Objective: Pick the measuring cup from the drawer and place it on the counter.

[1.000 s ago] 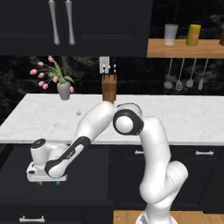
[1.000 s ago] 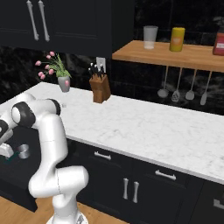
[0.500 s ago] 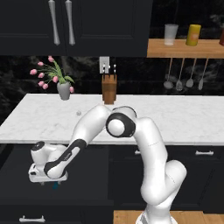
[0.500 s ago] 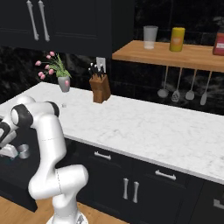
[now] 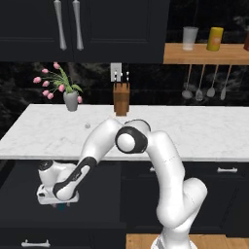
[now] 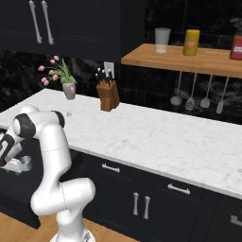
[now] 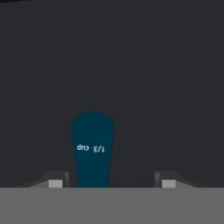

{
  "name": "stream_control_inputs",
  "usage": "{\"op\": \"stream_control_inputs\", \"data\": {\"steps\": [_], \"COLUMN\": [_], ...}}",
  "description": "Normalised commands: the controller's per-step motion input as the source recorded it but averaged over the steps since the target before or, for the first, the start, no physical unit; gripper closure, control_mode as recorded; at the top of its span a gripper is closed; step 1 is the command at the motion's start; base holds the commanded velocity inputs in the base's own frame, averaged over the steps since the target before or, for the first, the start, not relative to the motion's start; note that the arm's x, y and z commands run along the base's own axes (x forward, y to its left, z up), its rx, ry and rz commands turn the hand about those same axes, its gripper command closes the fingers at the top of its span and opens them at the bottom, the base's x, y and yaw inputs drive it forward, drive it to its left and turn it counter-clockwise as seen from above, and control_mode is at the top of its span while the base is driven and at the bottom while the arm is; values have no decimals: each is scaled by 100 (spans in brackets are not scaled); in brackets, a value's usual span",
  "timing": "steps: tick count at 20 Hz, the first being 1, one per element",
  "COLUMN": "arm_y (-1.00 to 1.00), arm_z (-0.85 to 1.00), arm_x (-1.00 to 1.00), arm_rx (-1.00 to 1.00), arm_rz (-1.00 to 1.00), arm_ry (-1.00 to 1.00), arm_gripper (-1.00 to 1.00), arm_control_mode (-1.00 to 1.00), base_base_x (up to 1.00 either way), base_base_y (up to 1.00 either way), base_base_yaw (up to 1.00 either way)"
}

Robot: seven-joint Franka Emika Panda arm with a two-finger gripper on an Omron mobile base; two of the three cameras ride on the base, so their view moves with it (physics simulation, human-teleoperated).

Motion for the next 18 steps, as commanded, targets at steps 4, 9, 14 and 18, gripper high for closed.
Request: {"op": "stream_control_inputs", "data": {"steps": [4, 9, 14, 18], "arm_y": [-1, 0, -8, -13], "arm_z": [-4, 57, 100, 100], "arm_x": [0, -12, -10, 8], "arm_rx": [0, 1, 5, 11], "arm_rz": [0, -1, -9, -13], "arm_ry": [0, -2, -19, -32], "arm_gripper": [100, 100, 100, 100], "arm_control_mode": [-100, -100, -100, -100], "base_base_x": [0, 0, 0, 0], "base_base_y": [0, 0, 0, 0], "base_base_yaw": [0, 0, 0, 0]}}
